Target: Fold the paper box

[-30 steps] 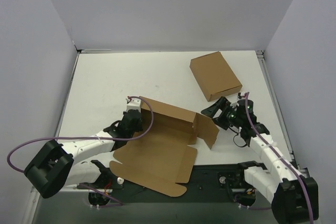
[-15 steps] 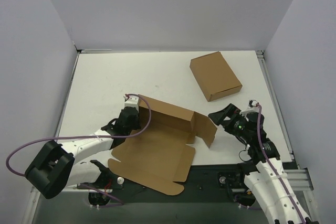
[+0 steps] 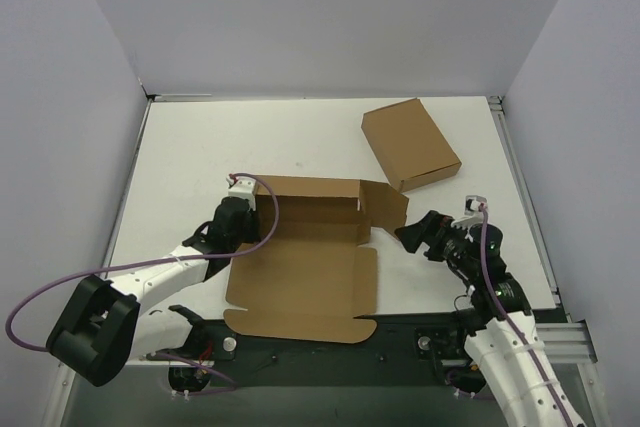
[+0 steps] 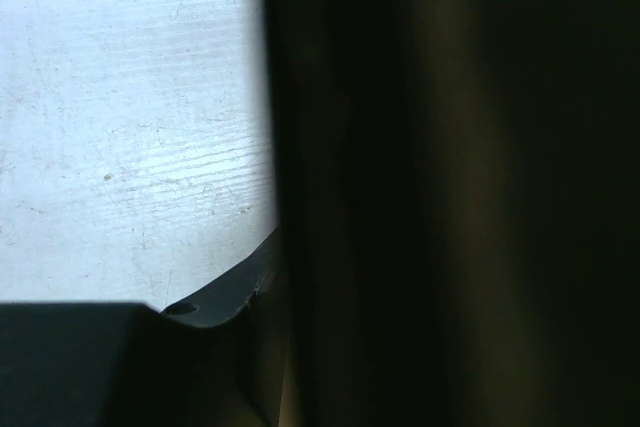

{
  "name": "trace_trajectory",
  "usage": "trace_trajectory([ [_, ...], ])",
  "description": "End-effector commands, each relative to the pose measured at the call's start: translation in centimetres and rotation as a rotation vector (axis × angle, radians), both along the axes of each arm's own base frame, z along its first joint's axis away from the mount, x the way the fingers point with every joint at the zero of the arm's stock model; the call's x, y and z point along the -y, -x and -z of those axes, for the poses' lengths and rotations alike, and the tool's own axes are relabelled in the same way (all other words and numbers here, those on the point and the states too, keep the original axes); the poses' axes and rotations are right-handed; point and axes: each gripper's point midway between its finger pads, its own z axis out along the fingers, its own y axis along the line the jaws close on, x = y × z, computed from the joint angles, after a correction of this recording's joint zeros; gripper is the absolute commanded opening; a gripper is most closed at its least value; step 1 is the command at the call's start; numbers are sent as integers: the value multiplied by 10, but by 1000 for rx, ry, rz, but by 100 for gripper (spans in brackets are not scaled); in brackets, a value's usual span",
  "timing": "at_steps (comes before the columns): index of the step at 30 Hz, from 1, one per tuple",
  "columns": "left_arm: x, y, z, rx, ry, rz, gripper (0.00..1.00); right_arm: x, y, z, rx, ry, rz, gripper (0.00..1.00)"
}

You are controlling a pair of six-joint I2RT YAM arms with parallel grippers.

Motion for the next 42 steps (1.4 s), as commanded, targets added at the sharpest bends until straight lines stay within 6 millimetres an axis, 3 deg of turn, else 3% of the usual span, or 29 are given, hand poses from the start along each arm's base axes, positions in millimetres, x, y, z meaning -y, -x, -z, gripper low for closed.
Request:
trace_trajectory([
  [1,11,-11,-25,72,63,26,25,-10,-23,-16,116,50,-78,88],
  [12,11,-11,-21,62,65,32,25,-21,-68,-4,164,187,-101,84],
  [15,11,-12,-19,55,59,26,25,-29,-74,-5,179,210,-133,56],
  [18,6,-13,-16,38,43,-6,23,-43,-66,-5,170,252,-191,32],
  [19,5,-13,-15,34,42,-20,22,-52,-62,-9,178,276,-201,16],
  [20,4,-13,-15,32,42,-27,22,-54,-59,-10,179,290,-204,12],
  [27,12,-12,-17,44,46,-35,22,-86,-25,1,135,340,-254,10],
  [36,45,-2,-16,47,42,14,22,-108,-27,13,95,557,-185,10],
  [38,44,1,-13,45,37,11,22,-112,-24,23,80,594,-174,11],
  [42,35,5,-10,47,21,-12,22,-99,-26,34,55,659,-52,14],
])
